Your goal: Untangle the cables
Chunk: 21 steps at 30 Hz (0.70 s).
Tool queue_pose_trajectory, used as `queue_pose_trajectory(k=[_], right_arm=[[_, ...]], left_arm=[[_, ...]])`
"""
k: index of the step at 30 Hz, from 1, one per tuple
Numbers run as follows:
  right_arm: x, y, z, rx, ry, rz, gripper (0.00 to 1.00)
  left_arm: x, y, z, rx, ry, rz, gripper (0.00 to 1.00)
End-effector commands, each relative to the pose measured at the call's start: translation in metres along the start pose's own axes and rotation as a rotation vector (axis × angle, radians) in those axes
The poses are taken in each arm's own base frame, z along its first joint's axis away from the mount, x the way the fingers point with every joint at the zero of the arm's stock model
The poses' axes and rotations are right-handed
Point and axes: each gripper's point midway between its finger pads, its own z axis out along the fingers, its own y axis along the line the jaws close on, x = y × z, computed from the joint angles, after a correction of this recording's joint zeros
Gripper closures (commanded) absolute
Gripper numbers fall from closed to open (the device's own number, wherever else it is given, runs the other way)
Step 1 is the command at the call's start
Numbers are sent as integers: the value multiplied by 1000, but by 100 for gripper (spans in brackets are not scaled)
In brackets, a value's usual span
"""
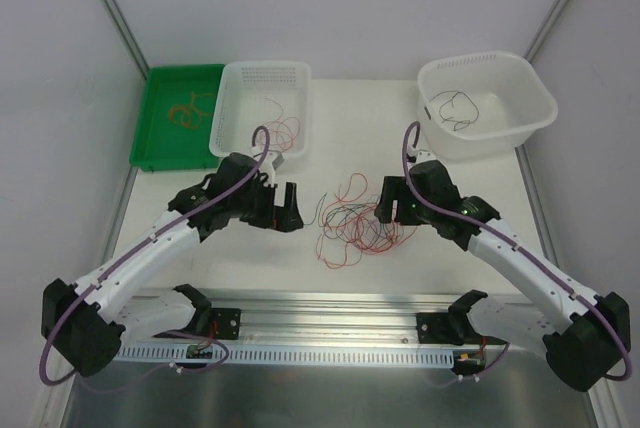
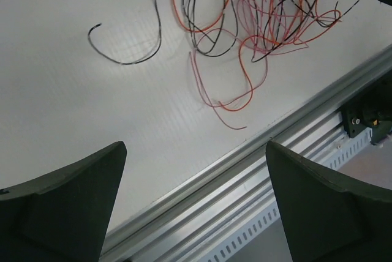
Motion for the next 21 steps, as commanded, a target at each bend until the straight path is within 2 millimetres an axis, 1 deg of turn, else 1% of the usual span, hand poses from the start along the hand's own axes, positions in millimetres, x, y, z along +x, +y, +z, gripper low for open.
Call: queue_pose_trajectory(k=[1, 2, 3, 4, 5, 6, 7, 8, 9, 10, 11, 12, 14, 15, 17, 19, 20, 21], right_arm=[[-18, -6, -12, 34, -117, 37, 24], [-18, -7, -15, 34, -125, 37, 24], [-14, -11, -15, 43, -122, 35, 24], [-13, -12, -15, 45, -122, 31, 24], [-12, -13, -17, 40, -127, 32, 24], [-7, -15, -16, 43, -116, 31, 24], [-4, -16, -16, 45, -112, 32, 24], [-1, -17, -16, 45, -110, 32, 24], [0, -18, -17, 44, -115, 37, 24], [5, -22, -15, 52, -106, 42, 24], [7, -23, -15, 56, -108, 48, 23], [8, -25, -16, 59, -114, 56, 23], [12, -29, -14, 70, -109, 64, 23], [12, -28, -13, 66, -114, 71, 23], [15, -30, -10, 74, -113, 84, 22], [15, -30, -6, 73, -120, 109, 22], [19, -31, -2, 77, -110, 117, 22], [17, -28, 1, 64, -120, 149, 21]], left_arm=[[-22, -37, 12, -19, -52, 57, 1], [-23, -43, 16, -28, -48, 77, 1], [-19, -48, 30, -48, -11, 95, 2], [-25, -64, 32, -38, -23, 128, 3], [-28, -69, 37, -52, -25, 141, 4], [-33, -76, 48, -66, -15, 148, 8], [-35, -81, 54, -75, -16, 158, 10], [-34, -88, 60, -85, -14, 185, 11], [-36, -94, 72, -94, -2, 201, 12], [-35, -99, 78, -97, 7, 221, 15], [-33, -105, 84, -101, 14, 241, 16], [-31, -108, 97, -111, 34, 252, 17], [-27, -110, 109, -121, 56, 259, 20], [-22, -106, 120, -144, 74, 252, 21], [-16, -98, 132, -182, 96, 249, 28], [-14, -91, 138, -214, 97, 244, 34], [-11, -87, 140, -227, 105, 240, 40], [-8, -86, 141, -231, 110, 232, 44]])
